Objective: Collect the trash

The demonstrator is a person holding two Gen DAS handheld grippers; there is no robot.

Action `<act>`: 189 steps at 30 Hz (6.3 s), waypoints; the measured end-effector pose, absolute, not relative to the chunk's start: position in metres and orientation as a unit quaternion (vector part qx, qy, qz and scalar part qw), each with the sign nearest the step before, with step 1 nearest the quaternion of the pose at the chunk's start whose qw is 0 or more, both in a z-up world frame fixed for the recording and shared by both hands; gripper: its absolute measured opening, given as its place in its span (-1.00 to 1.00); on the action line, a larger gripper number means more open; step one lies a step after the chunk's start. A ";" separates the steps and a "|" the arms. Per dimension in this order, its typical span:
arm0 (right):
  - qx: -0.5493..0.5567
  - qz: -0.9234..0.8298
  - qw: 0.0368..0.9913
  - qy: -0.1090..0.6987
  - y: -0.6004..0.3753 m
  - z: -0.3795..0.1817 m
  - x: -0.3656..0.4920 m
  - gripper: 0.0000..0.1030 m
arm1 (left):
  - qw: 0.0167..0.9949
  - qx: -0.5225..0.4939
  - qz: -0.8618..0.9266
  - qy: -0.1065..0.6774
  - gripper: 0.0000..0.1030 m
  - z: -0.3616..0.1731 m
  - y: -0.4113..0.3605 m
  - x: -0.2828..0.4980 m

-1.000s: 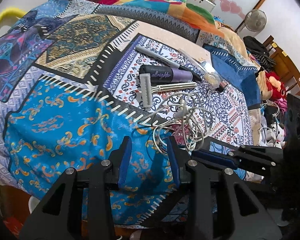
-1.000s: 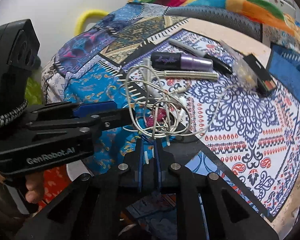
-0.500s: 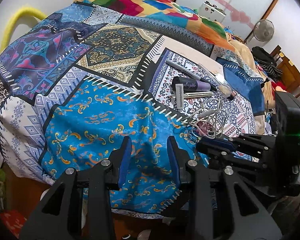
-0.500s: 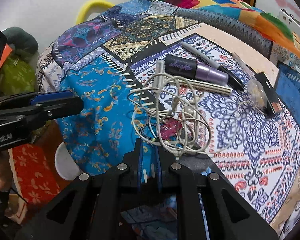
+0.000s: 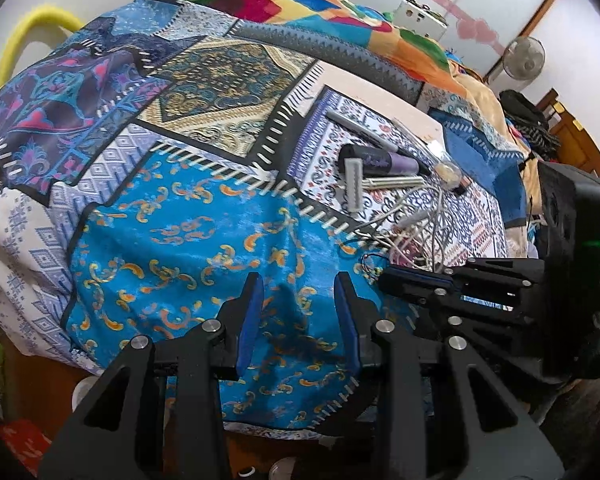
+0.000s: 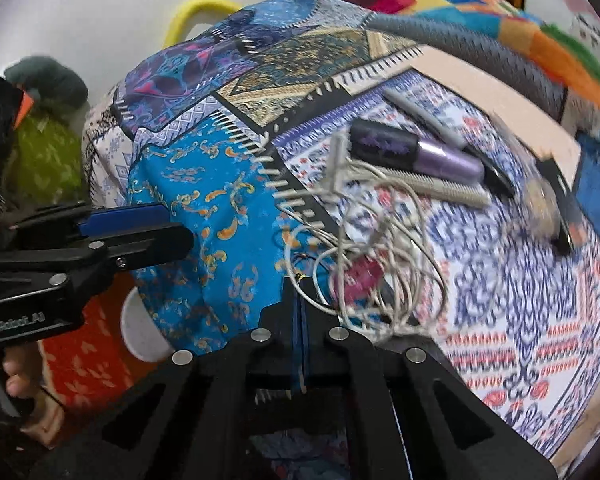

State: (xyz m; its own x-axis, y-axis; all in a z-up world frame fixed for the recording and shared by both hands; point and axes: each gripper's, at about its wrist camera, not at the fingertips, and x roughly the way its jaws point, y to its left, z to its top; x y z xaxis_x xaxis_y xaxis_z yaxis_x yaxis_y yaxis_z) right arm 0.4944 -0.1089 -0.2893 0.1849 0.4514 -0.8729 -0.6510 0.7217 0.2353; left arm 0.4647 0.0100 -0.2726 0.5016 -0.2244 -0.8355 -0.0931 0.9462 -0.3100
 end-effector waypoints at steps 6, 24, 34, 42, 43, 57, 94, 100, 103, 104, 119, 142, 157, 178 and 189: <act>-0.057 0.364 0.730 0.576 -0.133 -0.289 0.492 -0.85 | 0.843 -0.155 -0.072 0.510 -0.33 -0.277 -0.013 0.472; -0.066 0.308 0.786 0.531 -0.192 -0.268 0.497 -0.04 | 0.835 -0.121 -0.114 0.524 -0.39 -0.285 -0.066 0.505; -0.080 0.311 0.801 0.505 -0.170 -0.260 0.516 -0.04 | 0.844 -0.075 -0.086 0.524 -0.46 -0.290 -0.070 0.496; -0.119 0.321 0.785 0.516 -0.139 -0.284 0.531 -0.47 | 0.855 -0.047 -0.076 0.510 -0.51 -0.292 -0.080 0.495; -0.117 0.320 0.789 0.511 -0.140 -0.283 0.532 -0.73 | 0.857 -0.040 -0.074 0.508 -0.56 -0.292 -0.082 0.496; -0.089 0.234 0.821 0.513 -0.202 -0.270 0.526 -0.94 | 0.854 -0.060 -0.081 0.511 -1.00 -0.293 -0.075 0.503; -0.003 0.172 0.865 0.471 -0.270 -0.209 0.512 -0.95 | 0.879 -0.094 -0.021 0.467 -0.95 -0.221 -0.054 0.481; -0.012 0.182 0.873 0.452 -0.266 -0.179 0.493 -0.95 | 0.899 -0.097 -0.014 0.426 -0.95 -0.176 -0.040 0.449; -0.018 0.190 0.879 0.437 -0.260 -0.160 0.481 -0.95 | 0.907 -0.091 -0.004 0.411 -0.95 -0.156 -0.030 0.427; -0.020 0.191 0.881 0.433 -0.258 -0.155 0.478 -0.95 | 0.908 -0.091 -0.001 0.409 -0.95 -0.152 -0.027 0.421; -0.010 0.199 0.882 0.427 -0.238 -0.126 0.466 -0.95 | 0.916 -0.110 0.051 0.383 -0.95 -0.127 0.033 0.339; -0.095 0.341 0.846 0.398 -0.088 -0.088 0.360 -0.95 | 0.910 -0.156 0.130 0.361 -0.95 -0.117 0.116 0.197; -0.156 0.426 0.766 0.455 0.026 -0.152 0.289 -0.95 | 0.883 -0.194 0.171 0.391 -0.96 -0.159 0.171 0.122; -0.238 0.411 0.648 0.596 0.151 -0.308 0.275 -0.94 | 0.815 -0.274 0.188 0.474 -0.96 -0.268 0.218 0.134; -0.255 0.411 0.603 0.635 0.163 -0.343 0.285 -0.84 | 0.785 -0.313 0.194 0.498 -0.96 -0.306 0.234 0.143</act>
State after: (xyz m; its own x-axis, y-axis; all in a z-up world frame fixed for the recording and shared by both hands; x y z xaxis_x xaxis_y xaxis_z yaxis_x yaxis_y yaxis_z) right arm 0.2846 0.1631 -0.3434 -0.1430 0.1711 -0.9748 -0.8191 0.5324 0.2136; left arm 0.1433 0.2343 -0.3059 0.4290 -0.0076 -0.9033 -0.6164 0.7285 -0.2989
